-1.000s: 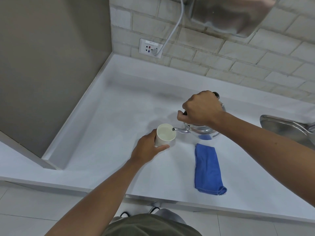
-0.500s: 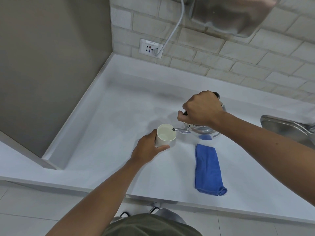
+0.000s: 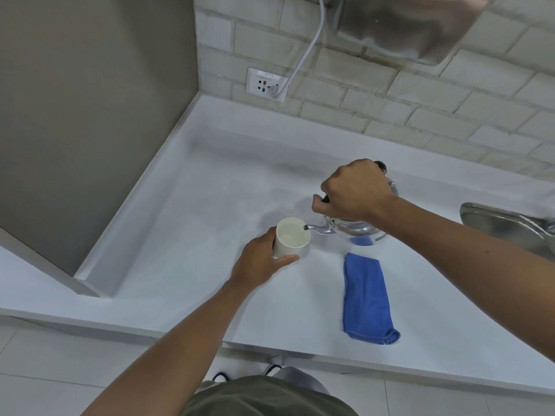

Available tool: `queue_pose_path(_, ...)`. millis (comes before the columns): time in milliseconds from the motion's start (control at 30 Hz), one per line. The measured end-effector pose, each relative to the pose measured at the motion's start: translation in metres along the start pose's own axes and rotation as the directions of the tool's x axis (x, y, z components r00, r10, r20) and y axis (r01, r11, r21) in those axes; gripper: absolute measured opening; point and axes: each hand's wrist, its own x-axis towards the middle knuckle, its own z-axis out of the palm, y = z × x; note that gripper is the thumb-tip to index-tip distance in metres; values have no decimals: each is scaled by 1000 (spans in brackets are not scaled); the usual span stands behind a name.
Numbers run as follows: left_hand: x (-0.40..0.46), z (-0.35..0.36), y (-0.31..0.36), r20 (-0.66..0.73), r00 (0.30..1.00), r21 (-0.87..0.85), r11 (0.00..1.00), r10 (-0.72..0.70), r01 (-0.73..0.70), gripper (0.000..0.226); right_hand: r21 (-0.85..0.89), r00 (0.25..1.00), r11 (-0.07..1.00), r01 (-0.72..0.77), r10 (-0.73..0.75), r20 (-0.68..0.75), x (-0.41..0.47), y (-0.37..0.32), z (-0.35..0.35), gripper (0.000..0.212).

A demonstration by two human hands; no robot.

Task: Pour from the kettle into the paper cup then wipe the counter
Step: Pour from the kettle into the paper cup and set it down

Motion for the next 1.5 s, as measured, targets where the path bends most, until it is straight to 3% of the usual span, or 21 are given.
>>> queue_pose_path(1500,0,-1,0,10,1000,-15,1000,14,-14,67,-9,1000,1000,28,-28,7,1,-2,-2,46)
